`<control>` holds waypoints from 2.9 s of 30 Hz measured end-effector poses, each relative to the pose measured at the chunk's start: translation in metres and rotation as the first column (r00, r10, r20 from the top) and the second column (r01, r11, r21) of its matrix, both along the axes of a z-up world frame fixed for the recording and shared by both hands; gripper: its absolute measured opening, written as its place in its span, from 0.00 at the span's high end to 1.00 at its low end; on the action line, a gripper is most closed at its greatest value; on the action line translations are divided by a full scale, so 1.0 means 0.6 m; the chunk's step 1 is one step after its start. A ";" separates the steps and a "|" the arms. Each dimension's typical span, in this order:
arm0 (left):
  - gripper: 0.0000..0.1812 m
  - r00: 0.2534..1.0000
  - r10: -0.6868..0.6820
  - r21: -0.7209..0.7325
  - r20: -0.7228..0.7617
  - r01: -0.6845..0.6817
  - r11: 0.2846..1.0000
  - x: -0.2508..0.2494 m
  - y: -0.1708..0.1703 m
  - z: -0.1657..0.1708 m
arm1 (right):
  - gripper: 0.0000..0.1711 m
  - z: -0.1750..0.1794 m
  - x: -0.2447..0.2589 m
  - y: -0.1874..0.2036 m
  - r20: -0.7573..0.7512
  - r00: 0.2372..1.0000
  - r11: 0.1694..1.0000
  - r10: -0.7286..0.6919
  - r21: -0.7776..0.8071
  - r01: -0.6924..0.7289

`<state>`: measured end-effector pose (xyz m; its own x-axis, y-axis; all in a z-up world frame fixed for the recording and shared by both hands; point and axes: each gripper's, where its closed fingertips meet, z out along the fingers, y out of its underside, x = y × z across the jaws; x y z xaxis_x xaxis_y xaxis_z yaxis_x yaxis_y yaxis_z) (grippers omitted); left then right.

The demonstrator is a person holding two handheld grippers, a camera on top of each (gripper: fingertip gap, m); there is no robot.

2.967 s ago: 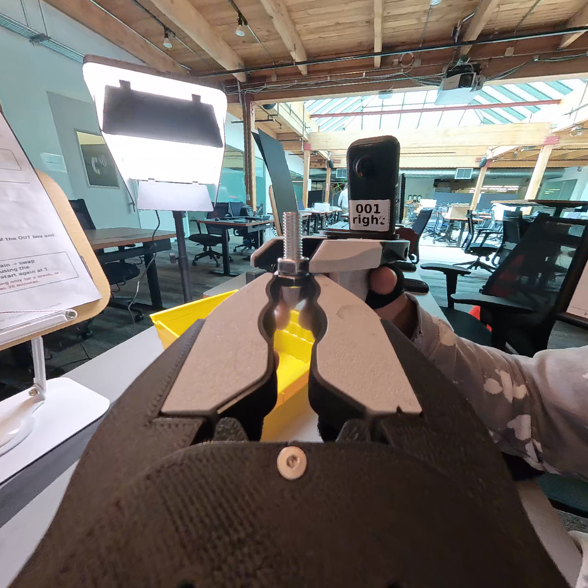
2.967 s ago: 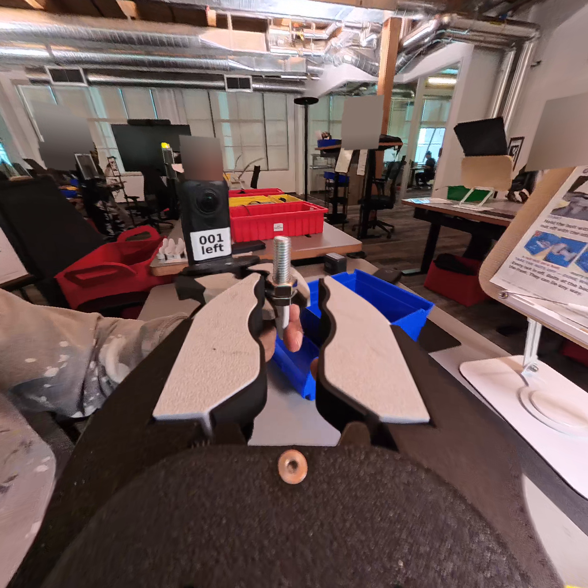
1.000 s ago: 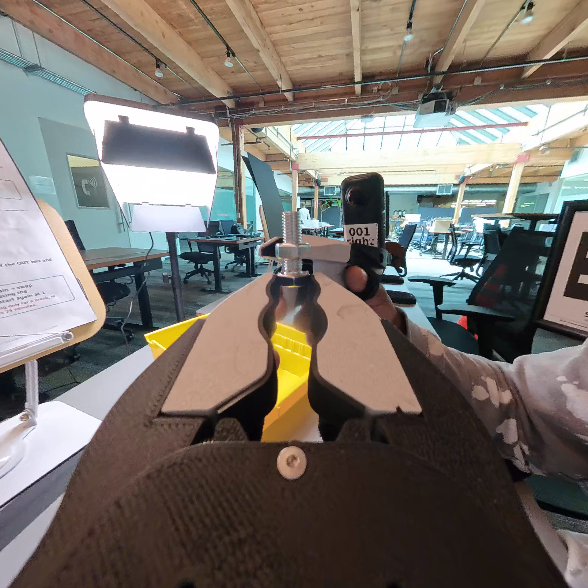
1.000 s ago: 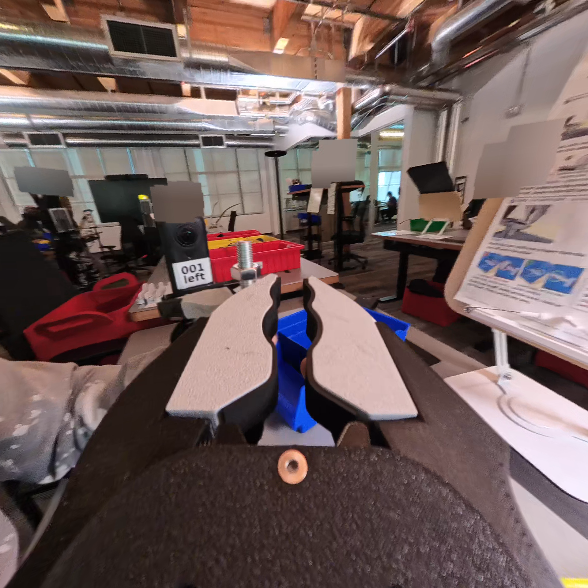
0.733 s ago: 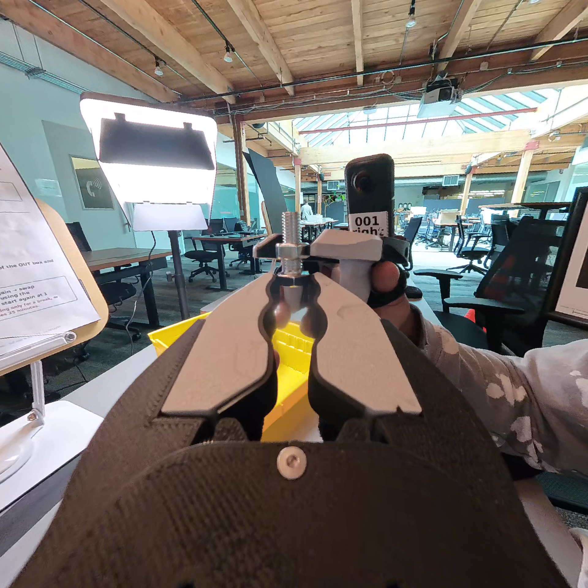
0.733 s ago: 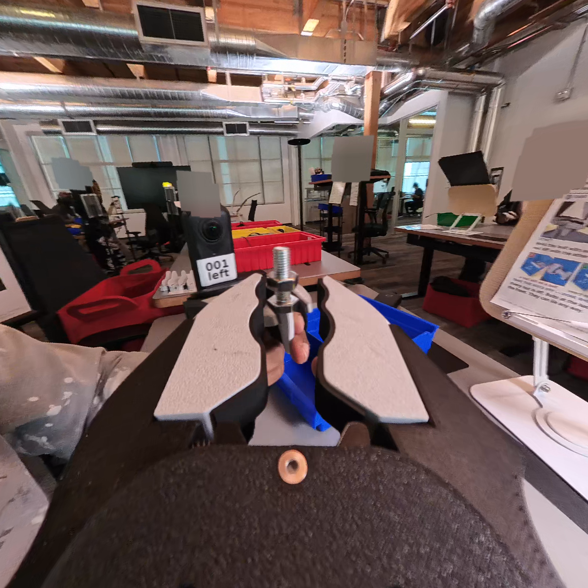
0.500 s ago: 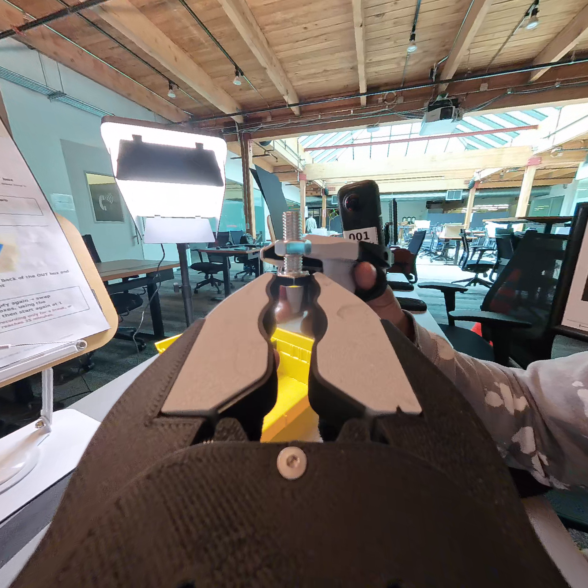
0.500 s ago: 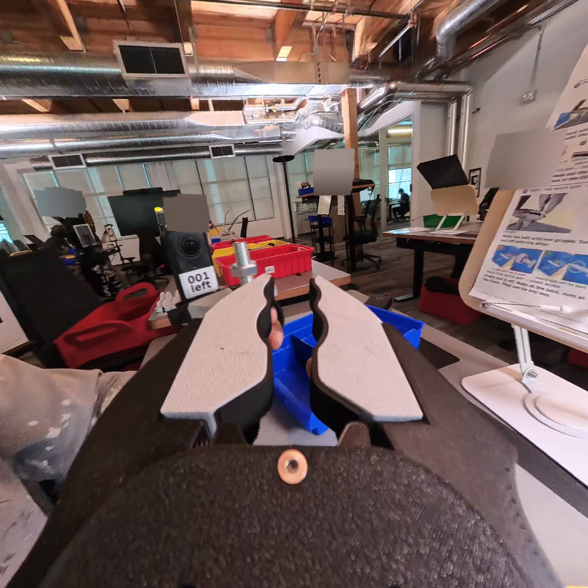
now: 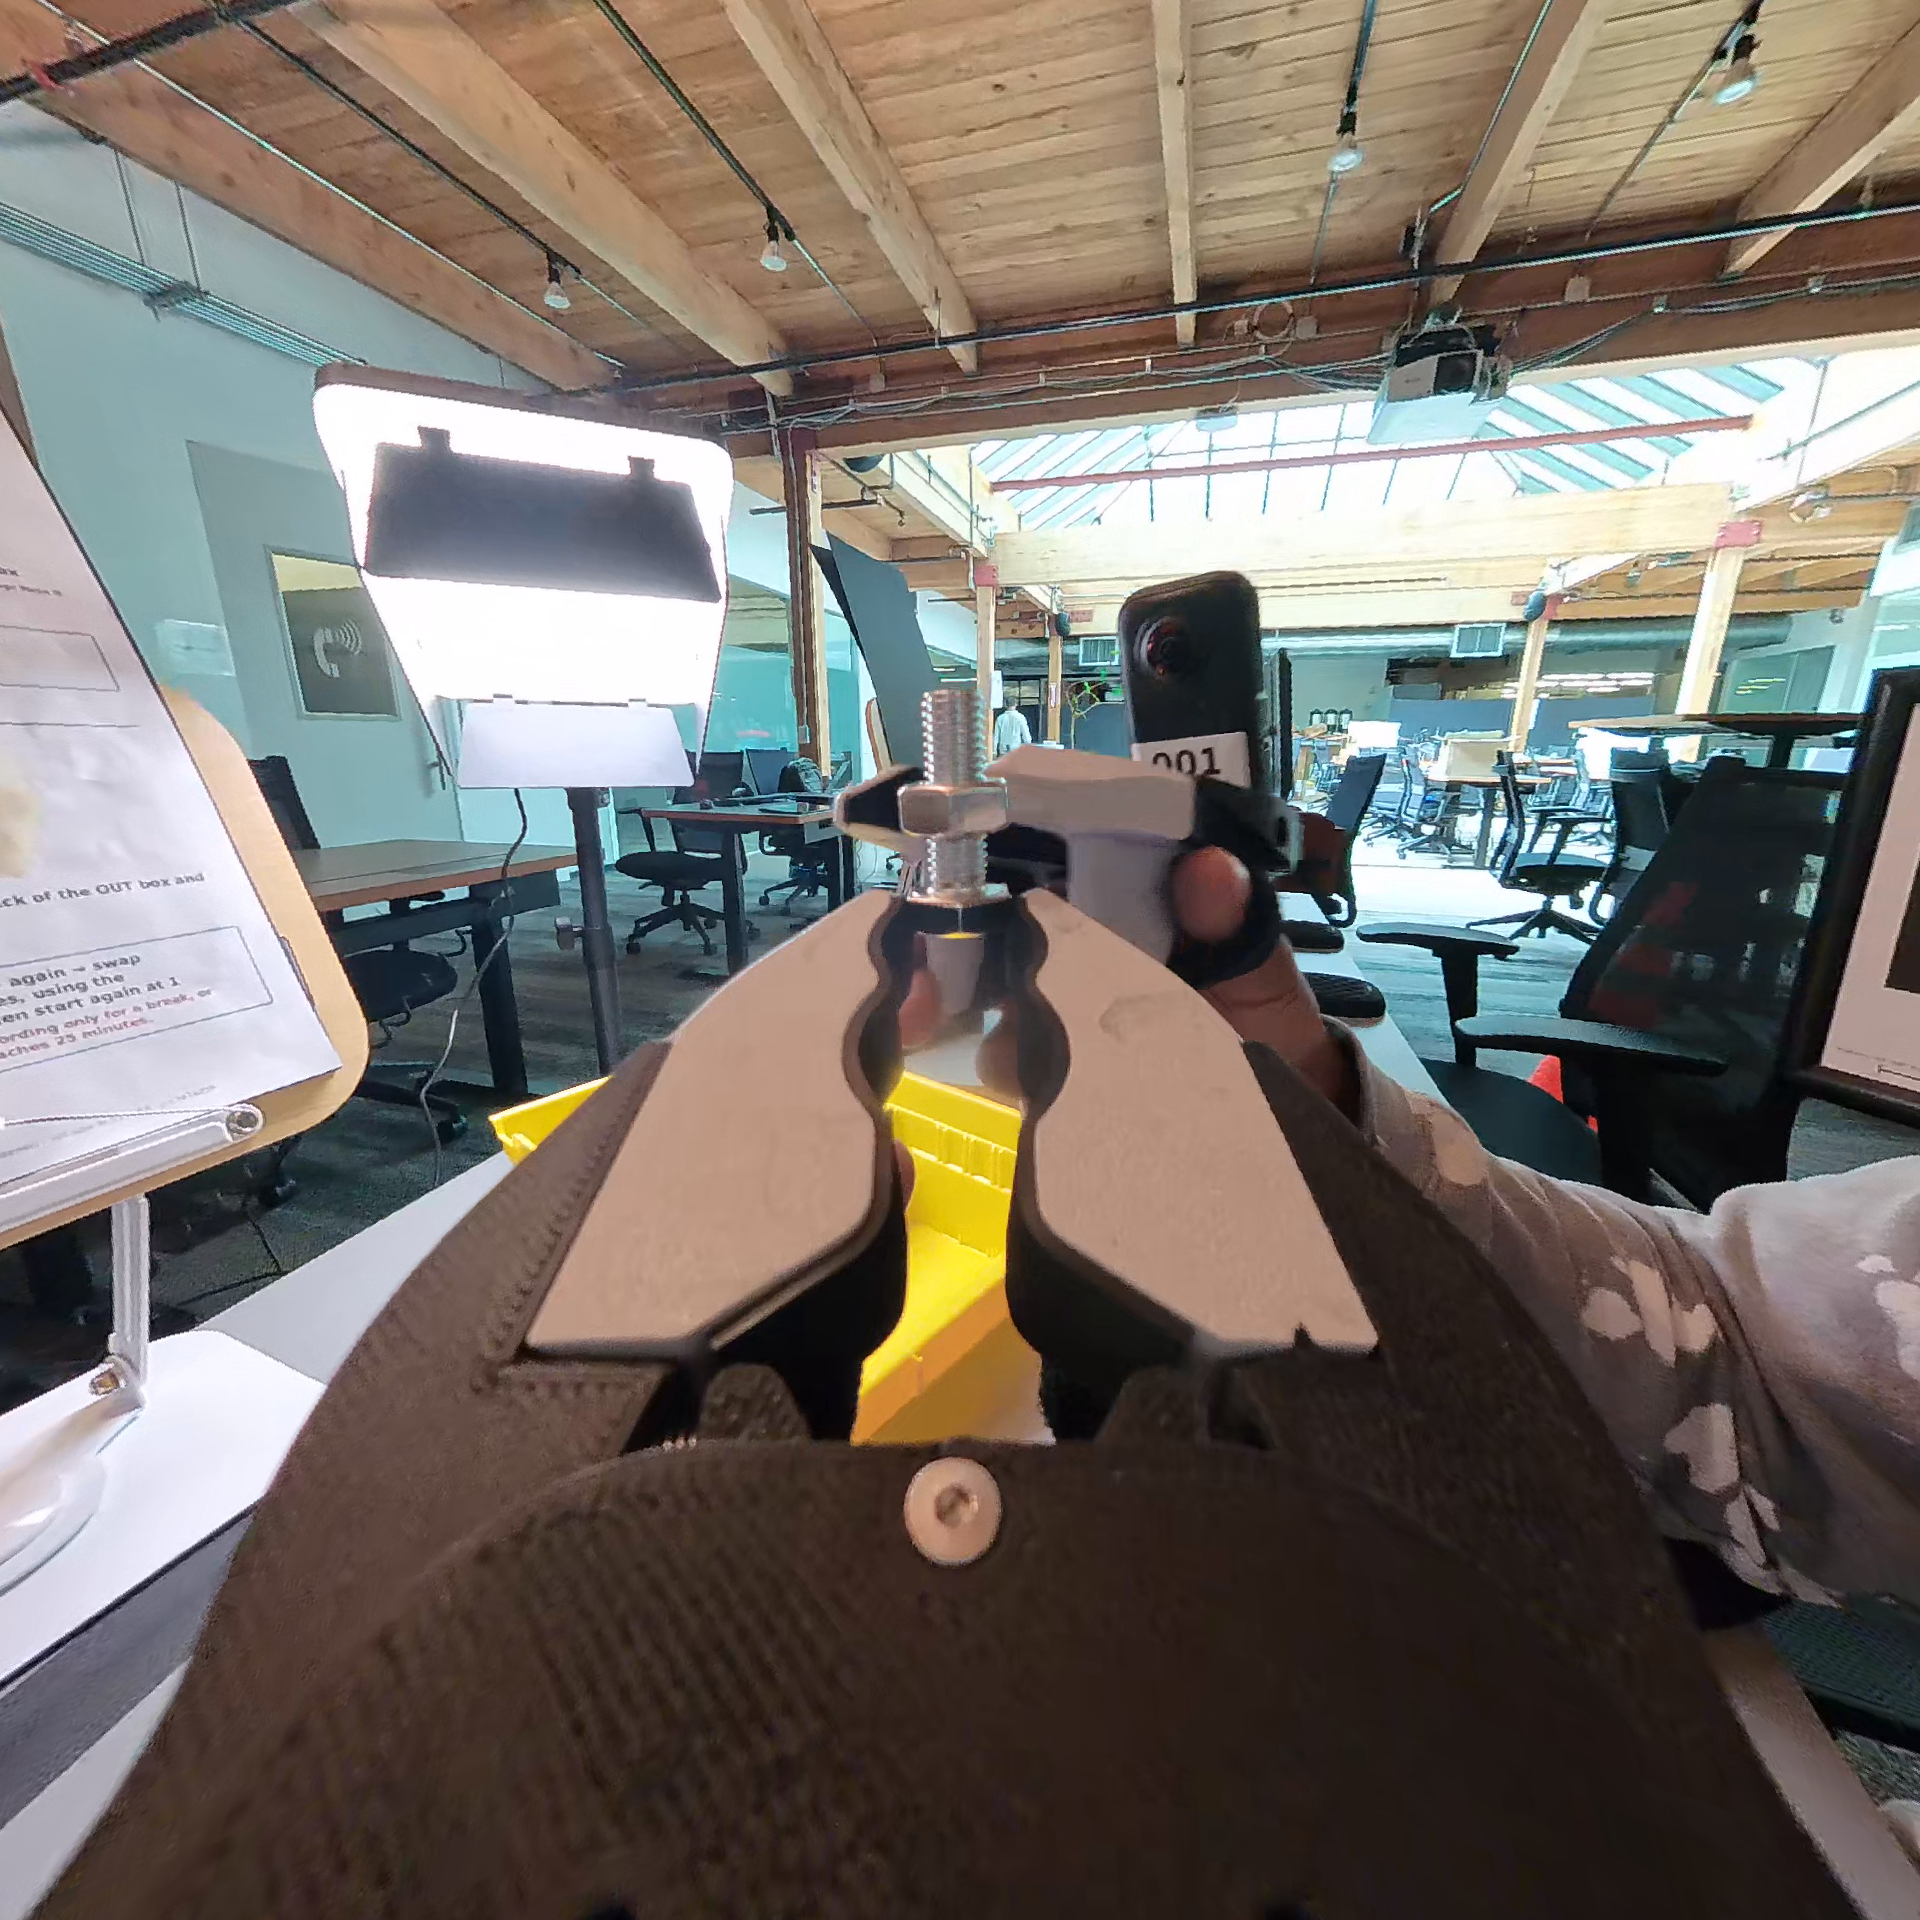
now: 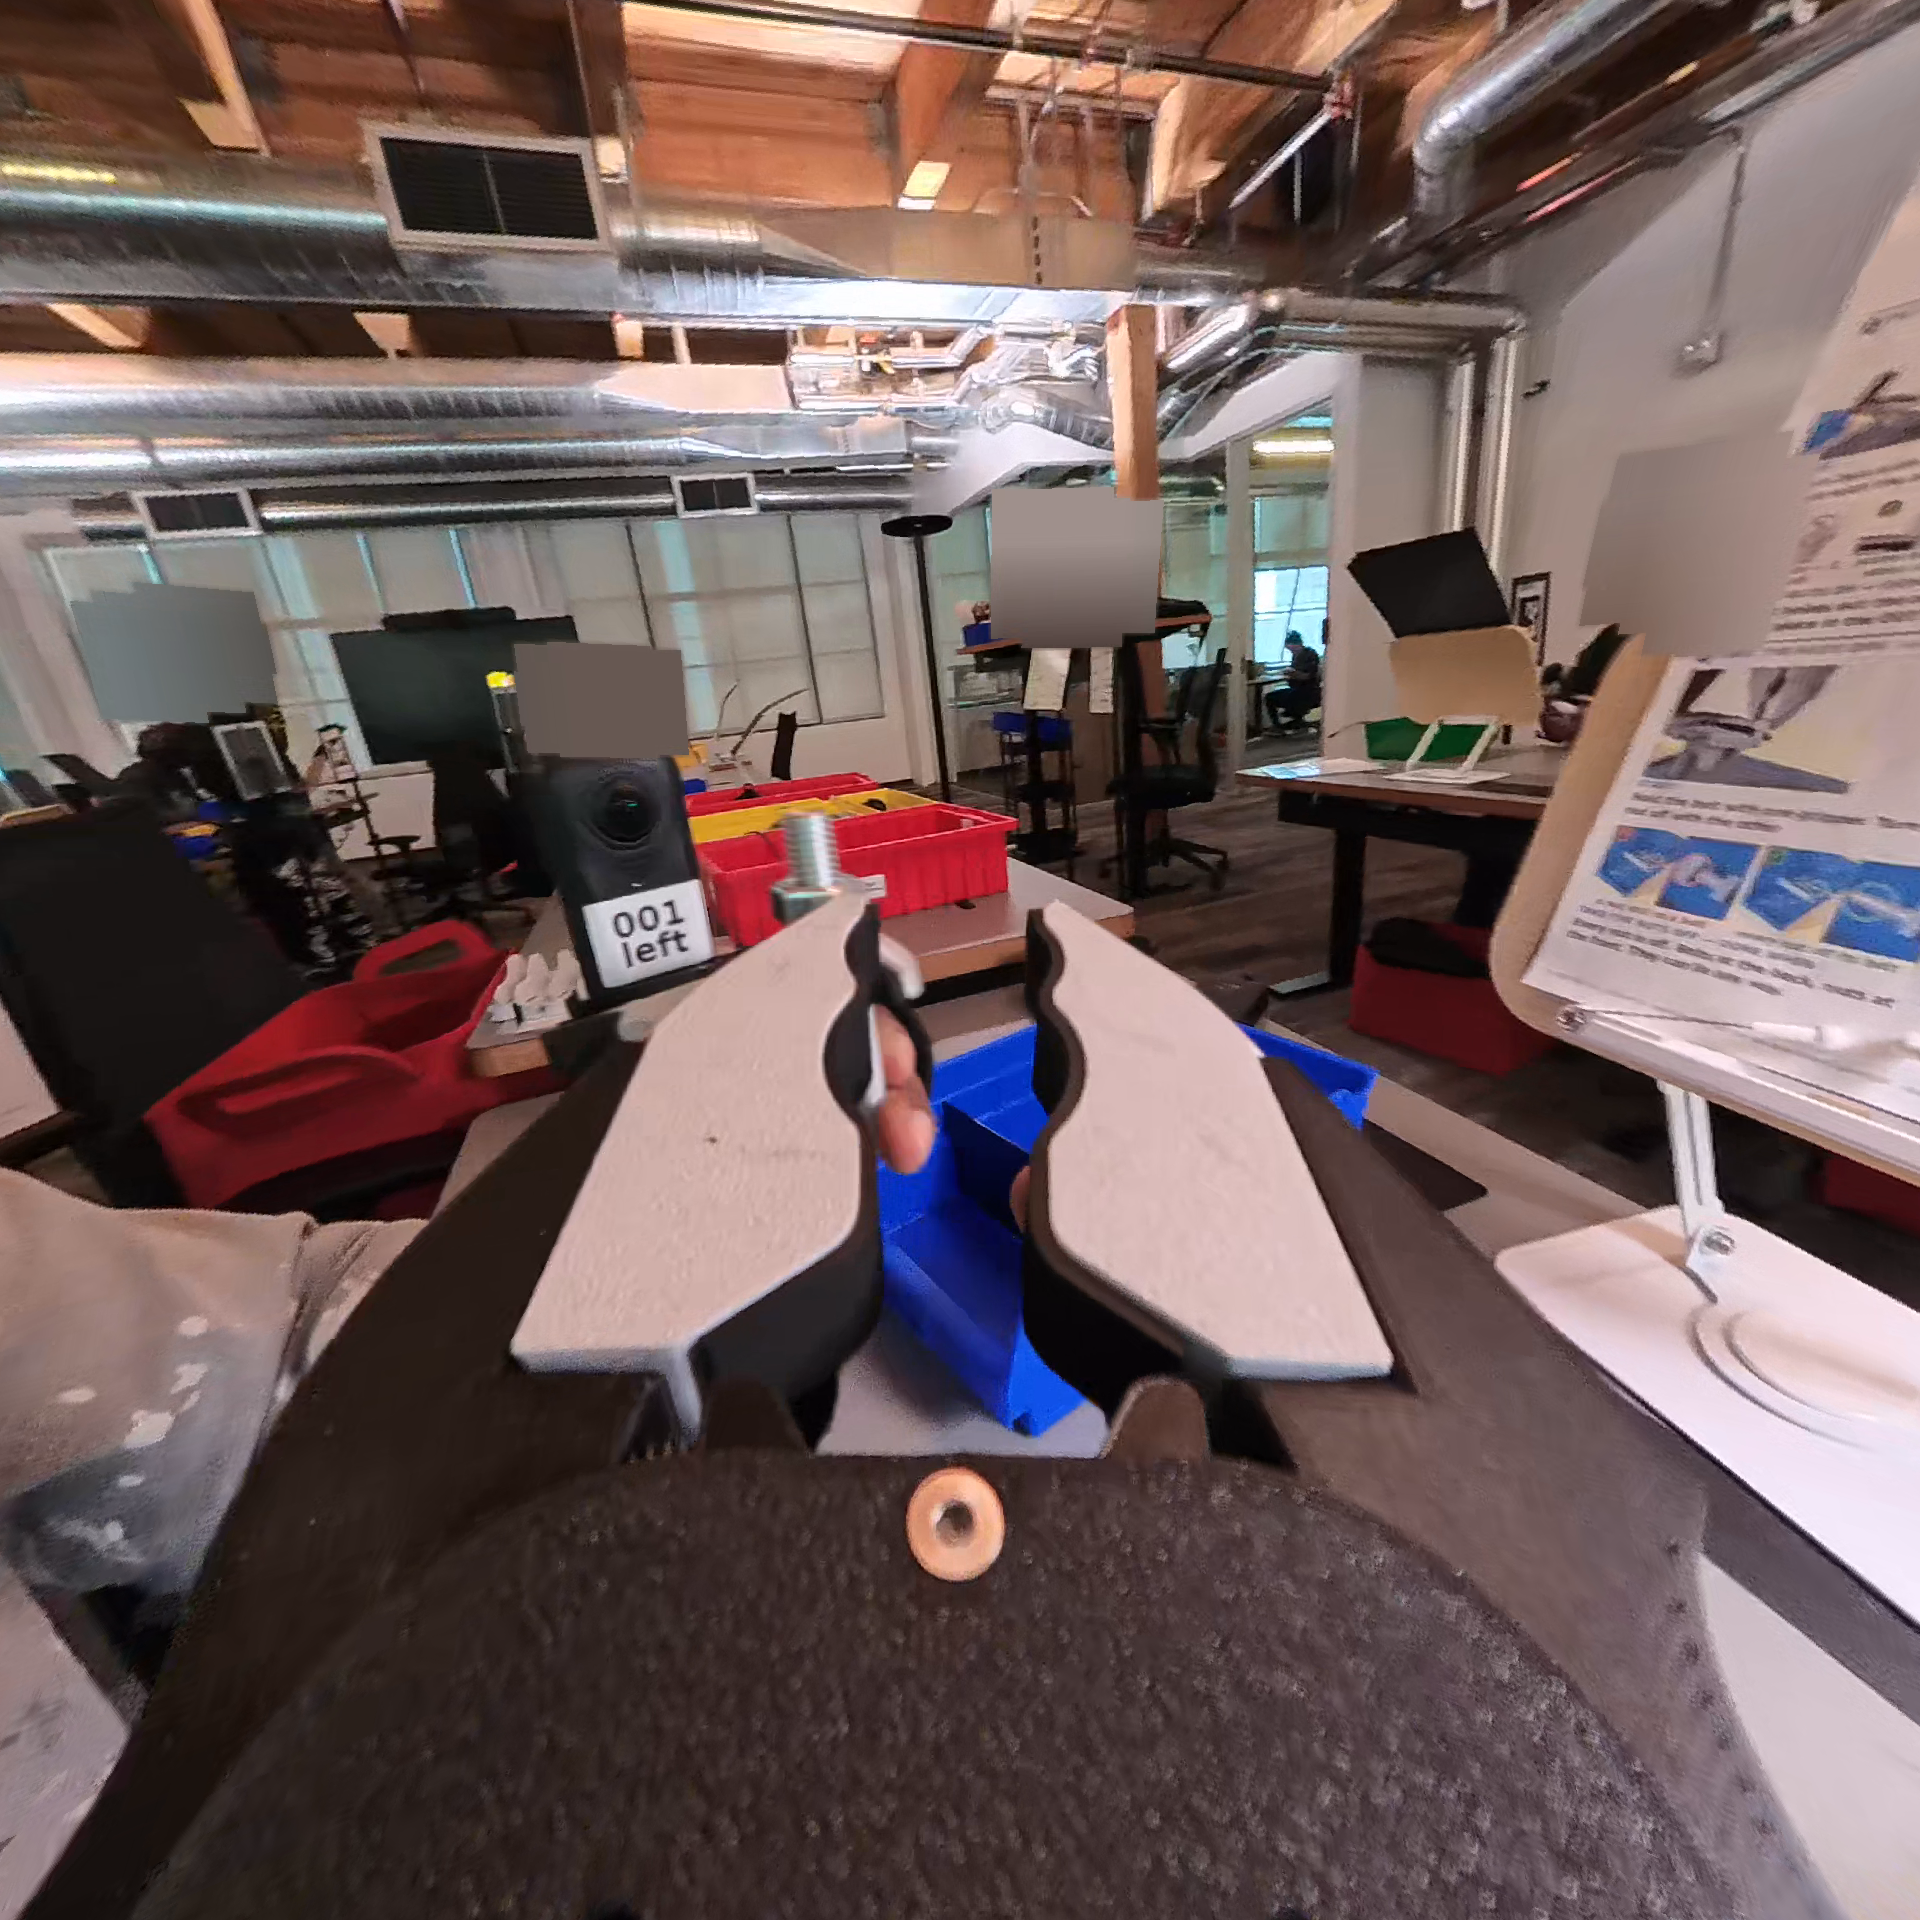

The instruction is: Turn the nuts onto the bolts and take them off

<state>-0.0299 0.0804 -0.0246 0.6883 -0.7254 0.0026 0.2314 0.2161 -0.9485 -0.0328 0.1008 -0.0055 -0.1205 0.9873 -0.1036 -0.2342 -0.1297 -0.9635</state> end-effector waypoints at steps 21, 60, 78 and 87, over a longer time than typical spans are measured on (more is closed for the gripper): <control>0.90 1.000 -0.021 -0.009 -0.013 0.021 1.000 0.003 -0.002 -0.002 | 0.89 -0.002 0.003 0.007 0.033 0.998 0.998 -0.048 0.029 0.047; 0.90 0.997 -0.065 0.064 0.031 0.063 0.996 0.007 -0.020 0.013 | 0.88 0.010 0.009 -0.002 -0.003 1.000 1.000 -0.013 0.002 0.013; 0.90 0.999 -0.052 0.068 0.011 0.051 0.996 0.012 -0.019 0.009 | 0.80 0.019 0.010 -0.027 -0.012 0.999 0.999 0.036 0.029 -0.036; 0.90 0.998 -0.057 0.082 0.030 0.054 0.995 0.010 -0.023 0.014 | 0.88 0.019 0.016 -0.002 -0.030 0.999 1.000 -0.017 -0.009 0.017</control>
